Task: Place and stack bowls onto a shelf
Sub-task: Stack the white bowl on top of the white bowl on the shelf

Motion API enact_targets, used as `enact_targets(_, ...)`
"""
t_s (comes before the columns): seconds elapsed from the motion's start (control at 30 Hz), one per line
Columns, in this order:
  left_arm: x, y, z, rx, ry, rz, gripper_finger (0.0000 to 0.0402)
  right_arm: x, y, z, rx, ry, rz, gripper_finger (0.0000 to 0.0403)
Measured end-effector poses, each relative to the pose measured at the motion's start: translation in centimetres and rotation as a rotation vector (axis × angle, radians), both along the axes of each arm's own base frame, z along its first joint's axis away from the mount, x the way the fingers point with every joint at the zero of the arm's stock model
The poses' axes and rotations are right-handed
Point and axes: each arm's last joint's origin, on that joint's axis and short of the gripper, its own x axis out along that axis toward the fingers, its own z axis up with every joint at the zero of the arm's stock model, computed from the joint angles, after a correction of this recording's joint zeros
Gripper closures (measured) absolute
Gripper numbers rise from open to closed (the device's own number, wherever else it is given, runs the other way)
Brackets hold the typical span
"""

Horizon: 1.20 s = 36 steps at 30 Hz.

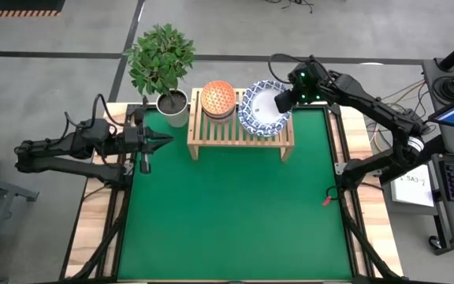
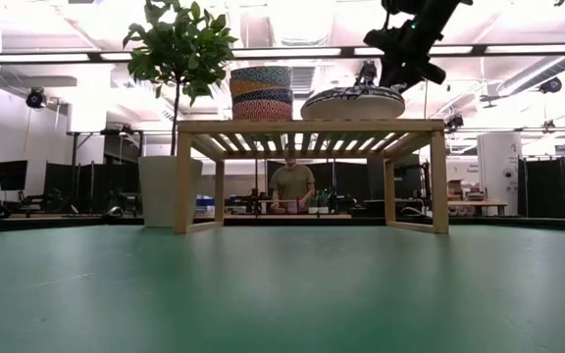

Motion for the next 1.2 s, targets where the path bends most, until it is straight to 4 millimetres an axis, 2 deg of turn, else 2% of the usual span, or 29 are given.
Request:
enact_targets(0.2, 0.0, 0.2, 0.1, -0.04, -0.014, 0.08, 0.04, -0.7, -0.3, 0.4, -0.055, 0.022, 0.017, 0.0248)
enact_targets(0.4, 0.5, 0.4, -0.1, -0.052, -0.001, 0.155, 0.04, -1.7, 0.1, 2.6, -0.151, 0.007, 0.033, 0.0235)
enact_targets(0.5, 0.9, 0.4, -0.3, -0.048, 0.01, 0.158, 0.04, -1.8, 0.2, 2.9, -0.168, 0.012, 0.044, 0.0261)
enact_targets(0.7, 1.4, 0.4, -0.4, -0.024, 0.028, 0.158, 0.04, -0.9, -0.6, 0.9, -0.143, 0.065, 0.067, 0.0374)
enact_targets(0.73, 1.4, 0.5, -0.4, -0.022, 0.028, 0.159, 0.04, -0.6, -0.9, 0.6, -0.136, 0.074, 0.07, 0.0383)
enact_targets(0.9, 1.3, 0.5, -0.4, -0.022, 0.025, 0.159, 0.04, 0.1, -1.5, -0.4, -0.113, 0.104, 0.079, 0.0391)
enact_targets(1.07, 1.3, 0.5, -0.4, -0.021, 0.027, 0.175, 0.04, -0.1, -1.4, 0.7, -0.189, 0.088, 0.084, 0.0392)
enact_targets(1.2, 1.3, 0.8, -0.5, -0.017, 0.033, 0.281, 0.04, -0.7, -0.9, 1.8, -0.257, 0.073, 0.094, 0.0392)
